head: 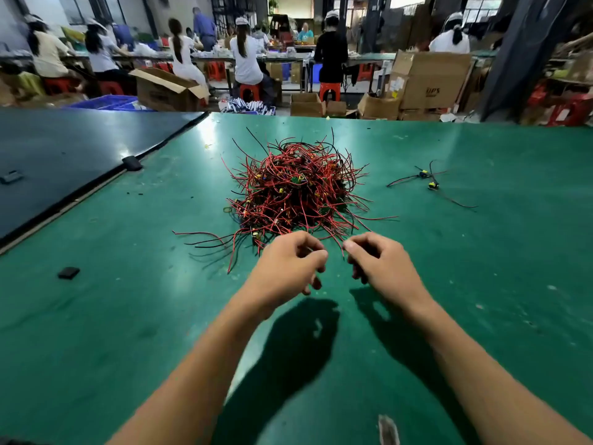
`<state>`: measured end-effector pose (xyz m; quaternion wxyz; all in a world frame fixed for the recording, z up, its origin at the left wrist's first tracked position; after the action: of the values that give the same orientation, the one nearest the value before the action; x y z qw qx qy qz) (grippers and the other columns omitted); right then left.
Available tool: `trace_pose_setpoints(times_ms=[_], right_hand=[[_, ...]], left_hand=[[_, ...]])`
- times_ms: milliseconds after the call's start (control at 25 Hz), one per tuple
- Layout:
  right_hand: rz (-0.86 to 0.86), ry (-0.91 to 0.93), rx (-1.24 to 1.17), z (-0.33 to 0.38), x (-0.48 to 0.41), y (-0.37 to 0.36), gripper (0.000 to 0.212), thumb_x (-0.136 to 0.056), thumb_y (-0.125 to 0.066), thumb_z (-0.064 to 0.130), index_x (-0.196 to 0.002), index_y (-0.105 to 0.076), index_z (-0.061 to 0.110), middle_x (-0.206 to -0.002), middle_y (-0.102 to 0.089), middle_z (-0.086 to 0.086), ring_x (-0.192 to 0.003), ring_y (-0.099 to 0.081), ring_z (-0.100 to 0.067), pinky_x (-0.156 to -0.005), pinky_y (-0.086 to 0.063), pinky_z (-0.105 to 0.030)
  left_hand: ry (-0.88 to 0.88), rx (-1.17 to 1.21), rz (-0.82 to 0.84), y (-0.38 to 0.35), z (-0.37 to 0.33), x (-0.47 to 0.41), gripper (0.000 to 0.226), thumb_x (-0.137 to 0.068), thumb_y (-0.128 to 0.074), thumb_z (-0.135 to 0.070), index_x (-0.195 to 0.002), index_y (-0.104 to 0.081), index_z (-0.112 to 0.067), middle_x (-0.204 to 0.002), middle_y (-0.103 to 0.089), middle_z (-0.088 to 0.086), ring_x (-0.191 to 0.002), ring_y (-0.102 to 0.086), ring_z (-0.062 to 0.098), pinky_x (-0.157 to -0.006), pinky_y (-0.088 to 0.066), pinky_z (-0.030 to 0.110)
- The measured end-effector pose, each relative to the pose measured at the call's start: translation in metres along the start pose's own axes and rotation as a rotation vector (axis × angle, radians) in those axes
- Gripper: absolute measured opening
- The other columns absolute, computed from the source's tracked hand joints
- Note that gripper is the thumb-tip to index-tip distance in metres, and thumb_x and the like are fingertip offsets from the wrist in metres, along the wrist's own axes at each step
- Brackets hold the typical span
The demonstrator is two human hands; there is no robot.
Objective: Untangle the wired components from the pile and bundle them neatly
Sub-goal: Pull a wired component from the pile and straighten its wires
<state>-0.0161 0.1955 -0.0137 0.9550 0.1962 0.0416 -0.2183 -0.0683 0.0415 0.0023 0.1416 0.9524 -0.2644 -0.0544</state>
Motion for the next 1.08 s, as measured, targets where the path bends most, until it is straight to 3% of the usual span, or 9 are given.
trace_pose_setpoints(times_ms=[120,160,280,360,440,560,640,960,1080], right_hand=[[-0.268,0.016,0.140,-0.021,-0.044,-0.008,0.010,-0.093,-0.066,0.018,-0.084,-0.068,0.023,-0.073,-0.067,0.007,-0.072,-0.060,-0.013,-0.071,-0.045,-0.018],[-0.312,-0.009,0.139,-0.029,-0.053,-0.013,0.008,-0.092,-0.067,0.018,-0.086,-0.068,0.024,-0.077,-0.067,0.006,-0.075,-0.061,-0.013,-0.074,-0.046,-0.021],[-0.432,0.108,0.138,-0.043,-0.083,-0.006,0.004,-0.090,-0.067,0.023,-0.088,-0.069,0.027,-0.083,-0.066,0.007,-0.078,-0.058,-0.008,-0.077,-0.043,-0.021],[-0.528,0.167,0.153,-0.041,-0.101,0.003,0.008,-0.092,-0.063,0.026,-0.092,-0.071,0.024,-0.088,-0.065,0.005,-0.082,-0.058,-0.010,-0.077,-0.039,-0.019],[-0.609,0.111,0.197,-0.049,-0.124,0.011,0.020,-0.098,-0.056,0.026,-0.100,-0.072,0.015,-0.097,-0.067,-0.004,-0.093,-0.061,-0.022,-0.082,-0.038,-0.025],[-0.442,-0.097,0.459,-0.068,-0.158,0.006,0.026,-0.097,-0.056,0.032,-0.115,-0.070,0.020,-0.116,-0.067,-0.008,-0.113,-0.058,-0.030,-0.098,-0.037,-0.039],[-0.284,-0.177,0.623,-0.076,-0.165,-0.007,0.032,-0.092,-0.061,0.042,-0.117,-0.070,0.024,-0.114,-0.070,-0.004,-0.115,-0.058,-0.030,-0.097,-0.036,-0.041],[-0.339,-0.212,0.551,-0.056,-0.126,0.011,0.021,-0.091,-0.061,0.034,-0.107,-0.074,0.027,-0.105,-0.075,-0.003,-0.107,-0.063,-0.029,-0.091,-0.035,-0.035],[-0.378,-0.194,0.472,-0.037,-0.111,0.030,0.017,-0.090,-0.061,0.032,-0.098,-0.076,0.029,-0.103,-0.075,0.002,-0.104,-0.063,-0.026,-0.095,-0.041,-0.037]], left_hand=[[-0.024,-0.126,-0.197,-0.016,0.019,-0.051,0.007,-0.087,-0.061,-0.010,-0.091,-0.067,-0.011,-0.078,-0.068,0.002,-0.066,-0.065,0.020,-0.066,-0.056,0.030],[-0.024,-0.161,-0.232,-0.021,0.026,-0.063,0.008,-0.087,-0.061,-0.011,-0.092,-0.067,-0.012,-0.079,-0.067,-0.002,-0.071,-0.064,0.018,-0.072,-0.053,0.024],[-0.073,-0.177,-0.348,-0.016,0.045,-0.092,0.007,-0.087,-0.064,-0.014,-0.091,-0.068,-0.018,-0.078,-0.064,-0.013,-0.068,-0.057,-0.003,-0.066,-0.037,0.001],[-0.065,-0.179,-0.362,-0.014,0.049,-0.104,0.004,-0.086,-0.066,-0.020,-0.090,-0.068,-0.022,-0.078,-0.065,-0.015,-0.070,-0.059,-0.004,-0.068,-0.042,0.005],[-0.051,-0.149,-0.356,-0.013,0.053,-0.111,0.006,-0.085,-0.068,-0.025,-0.091,-0.068,-0.023,-0.081,-0.067,-0.013,-0.075,-0.064,0.004,-0.074,-0.052,0.020],[-0.036,-0.028,-0.302,-0.017,0.054,-0.111,0.011,-0.084,-0.070,-0.023,-0.094,-0.069,-0.020,-0.084,-0.071,-0.006,-0.078,-0.070,0.013,-0.075,-0.059,0.037],[-0.044,-0.019,-0.276,-0.019,0.055,-0.110,0.011,-0.084,-0.070,-0.022,-0.095,-0.070,-0.018,-0.085,-0.072,-0.003,-0.079,-0.071,0.015,-0.078,-0.058,0.039],[-0.102,-0.126,-0.262,-0.023,0.050,-0.095,0.015,-0.088,-0.064,-0.013,-0.102,-0.071,-0.014,-0.093,-0.073,-0.001,-0.090,-0.069,0.015,-0.089,-0.054,0.037],[-0.114,-0.222,-0.233,-0.025,0.045,-0.091,0.019,-0.087,-0.066,-0.013,-0.105,-0.070,-0.016,-0.098,-0.072,-0.001,-0.094,-0.066,0.014,-0.090,-0.049,0.026]])
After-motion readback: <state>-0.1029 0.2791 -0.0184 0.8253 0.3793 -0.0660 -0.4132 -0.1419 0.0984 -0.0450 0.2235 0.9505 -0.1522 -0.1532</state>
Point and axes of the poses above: each hand's wrist, its own x-axis away from the middle knuckle, its own y-axis out of the back of the hand, z = x × y, the point moved 8 cm from there along -x, towards the middle knuckle
